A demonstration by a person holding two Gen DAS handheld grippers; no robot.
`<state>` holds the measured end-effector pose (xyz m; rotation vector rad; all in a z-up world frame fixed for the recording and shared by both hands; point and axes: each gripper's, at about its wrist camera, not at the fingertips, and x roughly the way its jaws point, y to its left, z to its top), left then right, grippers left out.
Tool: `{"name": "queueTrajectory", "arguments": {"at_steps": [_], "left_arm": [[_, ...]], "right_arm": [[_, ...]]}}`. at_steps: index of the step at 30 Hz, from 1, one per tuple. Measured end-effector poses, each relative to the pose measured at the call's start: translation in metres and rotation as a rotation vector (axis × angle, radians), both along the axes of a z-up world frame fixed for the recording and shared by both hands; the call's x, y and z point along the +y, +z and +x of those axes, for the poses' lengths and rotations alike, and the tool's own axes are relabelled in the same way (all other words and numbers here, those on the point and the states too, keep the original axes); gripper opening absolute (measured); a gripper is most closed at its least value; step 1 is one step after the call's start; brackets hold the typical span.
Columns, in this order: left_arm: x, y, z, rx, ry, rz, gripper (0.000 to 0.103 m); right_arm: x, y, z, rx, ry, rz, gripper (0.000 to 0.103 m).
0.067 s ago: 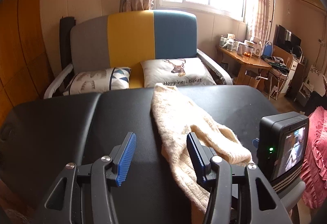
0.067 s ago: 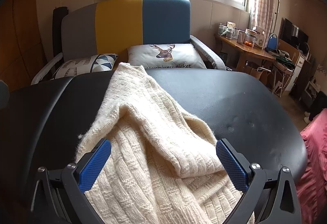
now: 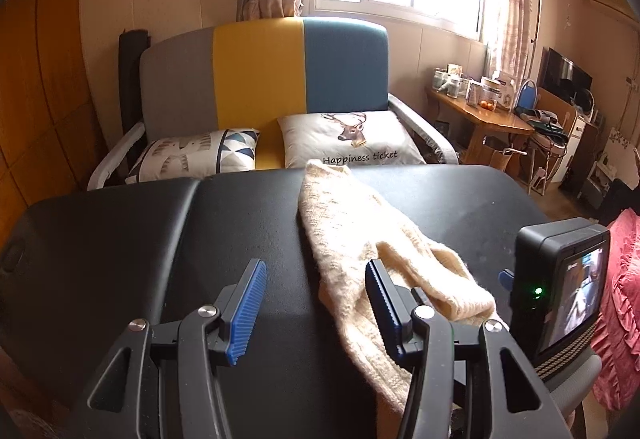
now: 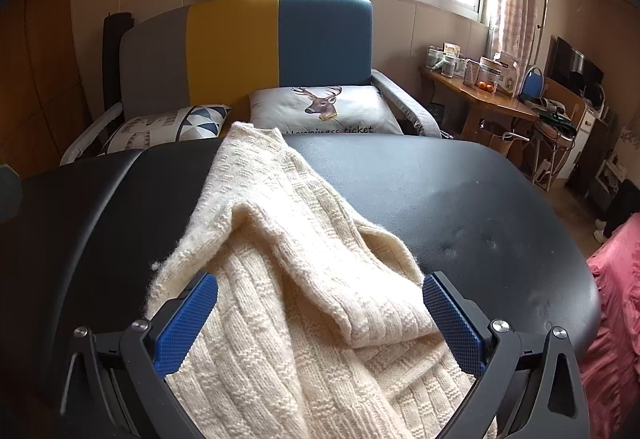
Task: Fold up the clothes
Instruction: 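Grasp the cream sweater's sleeve with the left gripper and lift it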
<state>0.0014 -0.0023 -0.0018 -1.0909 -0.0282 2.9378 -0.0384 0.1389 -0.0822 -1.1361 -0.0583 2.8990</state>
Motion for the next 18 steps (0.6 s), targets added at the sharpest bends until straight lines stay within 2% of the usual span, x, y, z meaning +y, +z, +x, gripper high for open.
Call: {"name": "queueTrajectory", "arguments": {"at_steps": [7, 10, 12, 14, 17, 18], "left_arm": [[-0.007, -0.006, 0.004, -0.022, 0.001, 0.012, 0.053], [-0.006, -0.016, -0.001, -0.055, -0.021, 0.026, 0.053], [-0.013, -0.024, -0.003, -0.087, -0.064, 0.101, 0.056], [-0.025, -0.034, -0.006, -0.124, -0.113, 0.222, 0.056], [-0.038, -0.053, -0.014, -0.202, -0.127, 0.336, 0.056], [-0.042, -0.058, -0.015, -0.216, -0.127, 0.353, 0.056]], "right_arm": [[-0.001, -0.001, 0.002, 0.001, -0.006, 0.011, 0.103], [0.002, -0.001, 0.004, -0.004, -0.006, 0.008, 0.103], [0.001, -0.001, 0.004, -0.006, -0.008, 0.016, 0.103], [-0.001, -0.002, 0.005, -0.005, -0.008, 0.028, 0.103], [0.000, -0.002, 0.006, -0.003, -0.006, 0.030, 0.103], [0.001, -0.002, 0.007, -0.003, -0.005, 0.031, 0.103]]}}
